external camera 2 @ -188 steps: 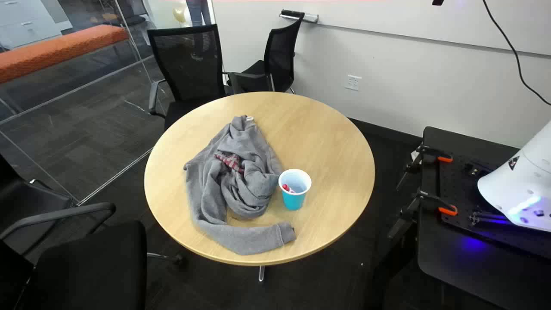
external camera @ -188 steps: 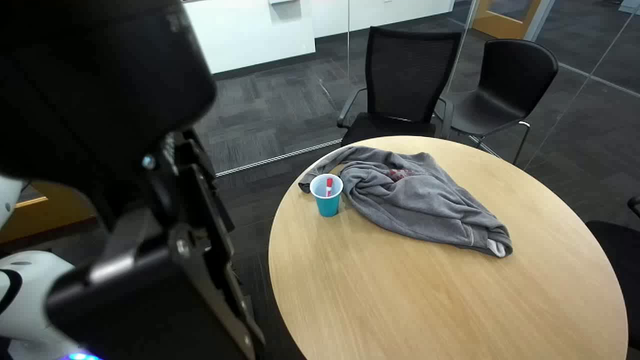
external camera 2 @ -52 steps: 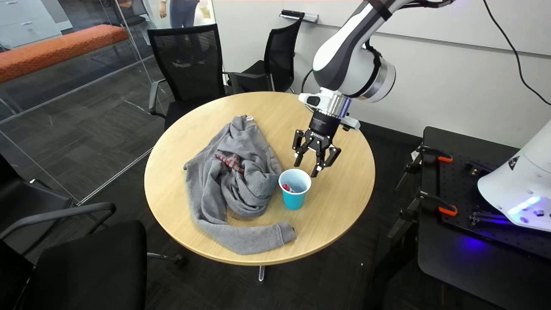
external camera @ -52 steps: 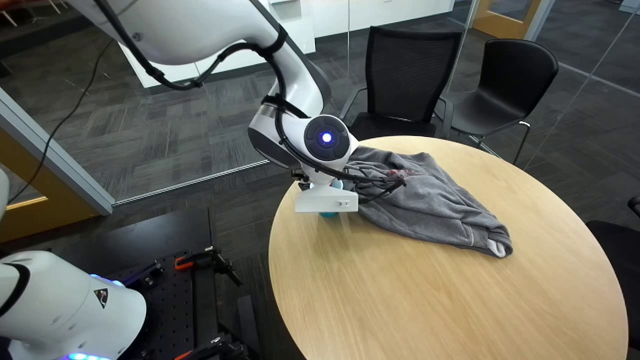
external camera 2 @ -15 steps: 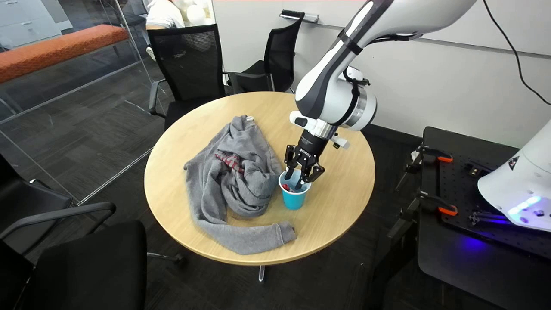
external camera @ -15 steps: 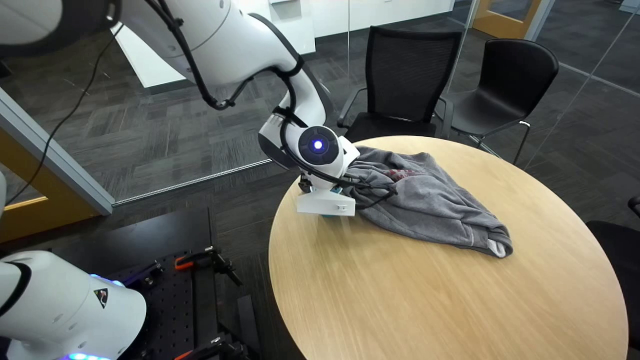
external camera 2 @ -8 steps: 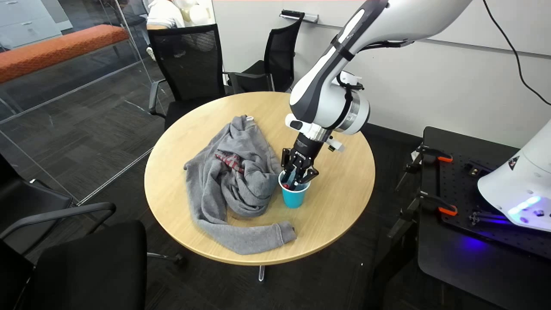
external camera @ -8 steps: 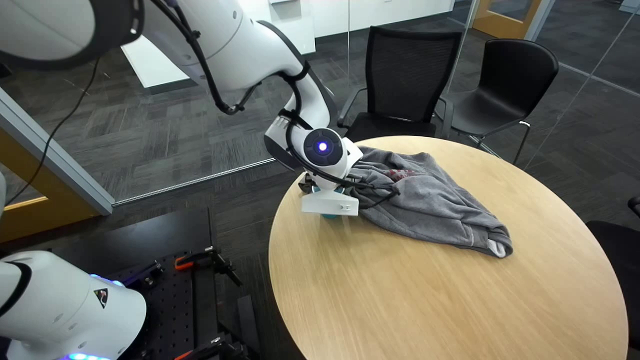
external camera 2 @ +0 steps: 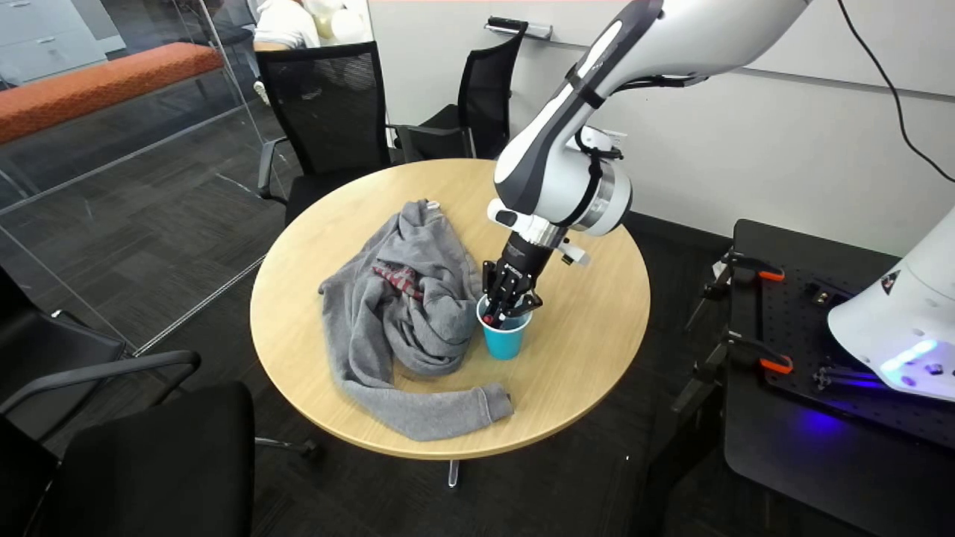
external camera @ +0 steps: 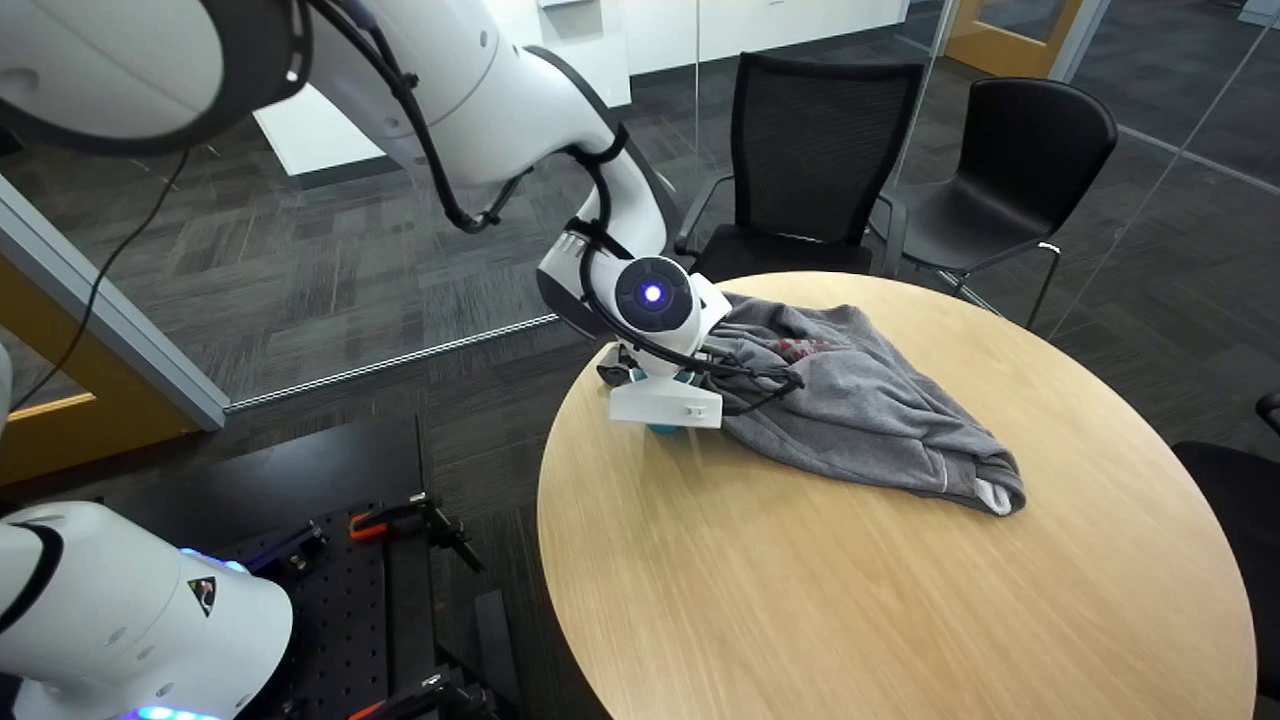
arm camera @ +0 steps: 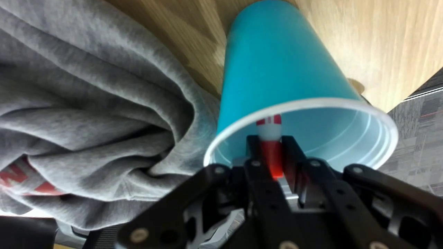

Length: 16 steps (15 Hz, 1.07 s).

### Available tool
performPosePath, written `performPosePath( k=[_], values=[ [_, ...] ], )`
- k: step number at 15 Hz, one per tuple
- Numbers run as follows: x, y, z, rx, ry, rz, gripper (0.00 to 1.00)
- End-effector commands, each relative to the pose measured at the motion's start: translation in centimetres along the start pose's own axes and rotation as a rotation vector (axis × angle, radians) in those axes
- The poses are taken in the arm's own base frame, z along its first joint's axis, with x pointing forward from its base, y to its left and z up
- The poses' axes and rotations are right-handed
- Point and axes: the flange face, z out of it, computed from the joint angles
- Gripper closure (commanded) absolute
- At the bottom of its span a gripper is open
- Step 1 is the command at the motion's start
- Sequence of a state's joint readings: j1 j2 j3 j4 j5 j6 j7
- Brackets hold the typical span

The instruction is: Remove the marker from the cup

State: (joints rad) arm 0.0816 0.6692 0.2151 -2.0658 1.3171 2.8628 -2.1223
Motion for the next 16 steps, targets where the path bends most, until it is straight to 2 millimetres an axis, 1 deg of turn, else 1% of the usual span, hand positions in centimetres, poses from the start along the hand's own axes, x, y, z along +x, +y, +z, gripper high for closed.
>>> performPosePath(
  k=[1,4,9,13,16],
  values=[
    [0.4,0.2,0.2,-0.038,-0.001,-0.011,0.95],
    [0.6,-0.3,-0.4,-0.048,-0.002,-0.004,0.95],
    [1.2,-1.9,-2.2,-0.109,0.001,0.013,0.95],
    [2.1,-2.8,-4.1,-0.176,0.021,0.017,0.95],
    [2.4,-3.5,-6.0,-0.22,0.042,0.018,0.95]
  ],
)
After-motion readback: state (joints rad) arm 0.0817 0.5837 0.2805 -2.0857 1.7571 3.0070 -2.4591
